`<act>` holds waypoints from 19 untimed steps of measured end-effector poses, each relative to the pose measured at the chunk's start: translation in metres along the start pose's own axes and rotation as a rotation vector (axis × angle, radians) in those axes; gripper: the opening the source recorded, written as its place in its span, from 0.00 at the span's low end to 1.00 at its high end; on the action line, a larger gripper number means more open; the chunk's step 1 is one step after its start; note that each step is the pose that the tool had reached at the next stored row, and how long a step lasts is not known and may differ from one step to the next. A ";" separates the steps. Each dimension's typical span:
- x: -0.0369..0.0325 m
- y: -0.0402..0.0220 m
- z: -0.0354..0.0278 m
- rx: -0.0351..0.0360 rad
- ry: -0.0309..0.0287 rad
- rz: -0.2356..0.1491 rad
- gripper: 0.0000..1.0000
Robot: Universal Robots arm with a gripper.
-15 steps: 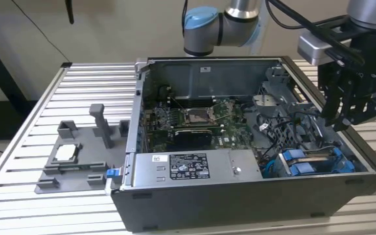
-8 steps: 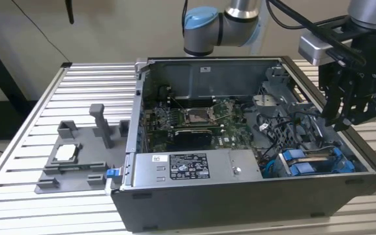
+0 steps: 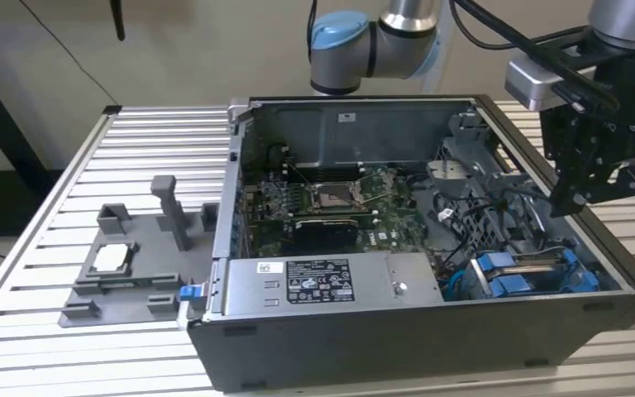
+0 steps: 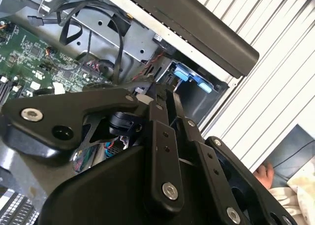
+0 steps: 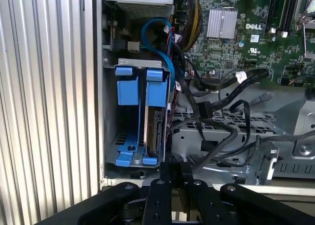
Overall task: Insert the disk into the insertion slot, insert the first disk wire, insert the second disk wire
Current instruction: 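Insert the first disk wire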
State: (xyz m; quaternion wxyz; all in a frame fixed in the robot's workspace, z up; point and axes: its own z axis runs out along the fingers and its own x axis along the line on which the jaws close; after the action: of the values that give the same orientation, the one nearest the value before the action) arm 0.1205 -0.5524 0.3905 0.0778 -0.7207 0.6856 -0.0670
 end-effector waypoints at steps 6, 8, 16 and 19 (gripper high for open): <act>0.0000 -0.0003 0.0002 0.0000 0.0002 0.000 0.19; 0.0004 -0.0005 0.0010 -0.0034 -0.0003 0.000 0.19; 0.0050 -0.0041 0.0077 -0.0455 -0.0023 0.001 0.19; 0.0067 -0.0055 0.0104 -0.0616 -0.0032 0.001 0.19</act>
State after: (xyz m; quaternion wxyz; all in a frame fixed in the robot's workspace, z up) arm 0.1283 -0.5586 0.3814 0.0567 -0.7224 0.6877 -0.0446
